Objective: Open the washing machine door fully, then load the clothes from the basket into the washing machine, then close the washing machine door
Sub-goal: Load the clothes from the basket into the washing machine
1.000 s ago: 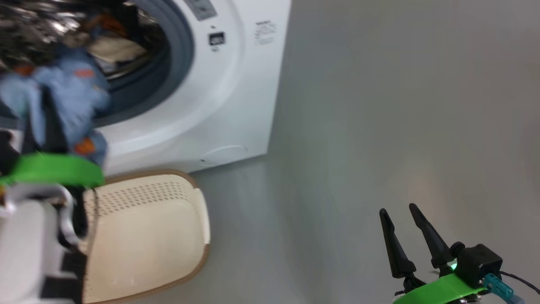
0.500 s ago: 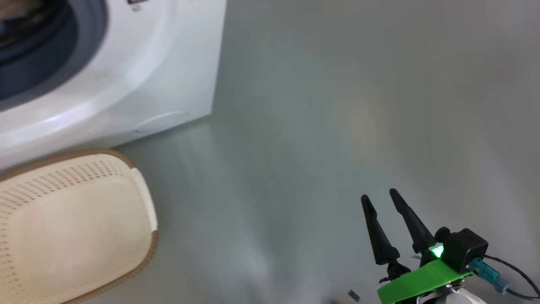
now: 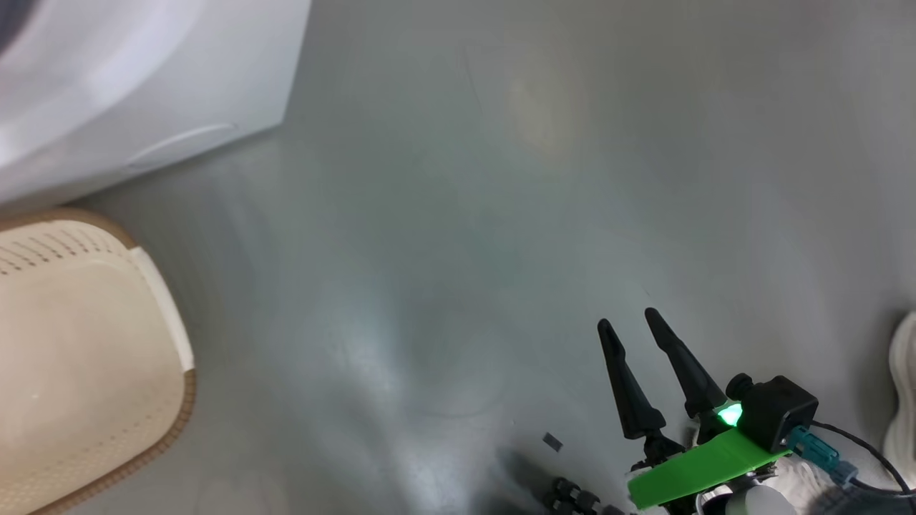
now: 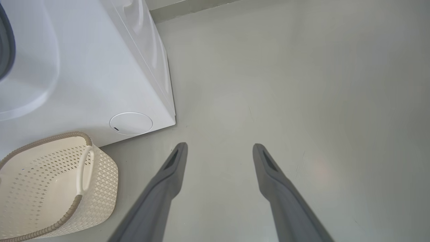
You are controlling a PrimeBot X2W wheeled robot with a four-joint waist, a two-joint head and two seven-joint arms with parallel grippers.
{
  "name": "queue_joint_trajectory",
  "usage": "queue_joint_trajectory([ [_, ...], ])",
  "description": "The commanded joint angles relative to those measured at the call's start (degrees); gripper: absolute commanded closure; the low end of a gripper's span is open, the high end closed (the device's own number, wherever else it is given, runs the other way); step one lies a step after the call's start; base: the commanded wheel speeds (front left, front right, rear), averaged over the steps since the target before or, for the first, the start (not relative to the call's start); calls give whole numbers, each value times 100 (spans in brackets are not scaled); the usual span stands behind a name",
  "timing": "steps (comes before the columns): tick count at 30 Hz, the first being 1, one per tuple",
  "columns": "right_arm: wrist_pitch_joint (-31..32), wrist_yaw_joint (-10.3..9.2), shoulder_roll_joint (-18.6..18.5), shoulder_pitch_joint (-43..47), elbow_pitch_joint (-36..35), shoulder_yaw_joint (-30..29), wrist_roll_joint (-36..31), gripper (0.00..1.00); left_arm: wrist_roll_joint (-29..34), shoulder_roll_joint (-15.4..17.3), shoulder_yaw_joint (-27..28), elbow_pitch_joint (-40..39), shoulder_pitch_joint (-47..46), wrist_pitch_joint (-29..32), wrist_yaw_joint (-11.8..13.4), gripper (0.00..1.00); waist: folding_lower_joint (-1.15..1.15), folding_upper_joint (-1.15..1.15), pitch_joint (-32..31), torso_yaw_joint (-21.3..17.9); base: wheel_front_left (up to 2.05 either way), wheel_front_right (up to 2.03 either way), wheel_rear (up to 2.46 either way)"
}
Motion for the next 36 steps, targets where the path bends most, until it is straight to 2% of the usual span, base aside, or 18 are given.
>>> queue_joint_trajectory([
  [1, -27, 57, -67, 42, -130, 124, 38, 0, 78, 316, 10, -200, -266, -36, -27, 100, 0, 0, 387, -211, 0, 0, 0],
  [6, -27, 57, -67, 65, -164, 147, 127, 0, 149, 387, -46, -326, -621, -36, -72, 100, 0, 0, 585, -258, 0, 0, 0],
  [13, -27, 57, -67, 65, -173, 218, 215, 0, 298, 427, -112, -902, -773, -36, -64, 100, 0, 0, 715, -320, 0, 0, 0],
  [18, -27, 57, -67, 78, -147, 239, 221, 0, 338, 409, -139, -671, -700, -36, -30, 100, 0, 0, 670, -328, 0, 0, 0],
  [19, -27, 57, -67, 80, -142, 243, 221, 0, 351, 405, -148, -585, -709, -36, -7, 65, 0, 0, 660, -325, 0, 0, 0],
  [20, -27, 57, -67, 81, -134, 248, 222, 0, 367, 399, -156, -460, -725, -36, 36, 0, 0, 0, 646, -321, 0, 0, 0],
  [26, -27, 57, -67, 120, -99, 230, 221, 0, 430, 289, -248, 385, -919, -8, 246, 0, 0, 0, 475, -203, 0, 0, 0],
  [31, -27, 57, -67, 109, -74, 190, 176, 0, 412, 87, -310, 1226, -1074, 533, 435, 0, 0, 0, 288, -20, 0, 0, 0],
  [36, -27, 57, -67, 86, -51, 101, 84, 0, 290, -186, -288, 1579, -989, 434, 585, 0, 0, 0, 60, 207, 0, 0, 0],
])
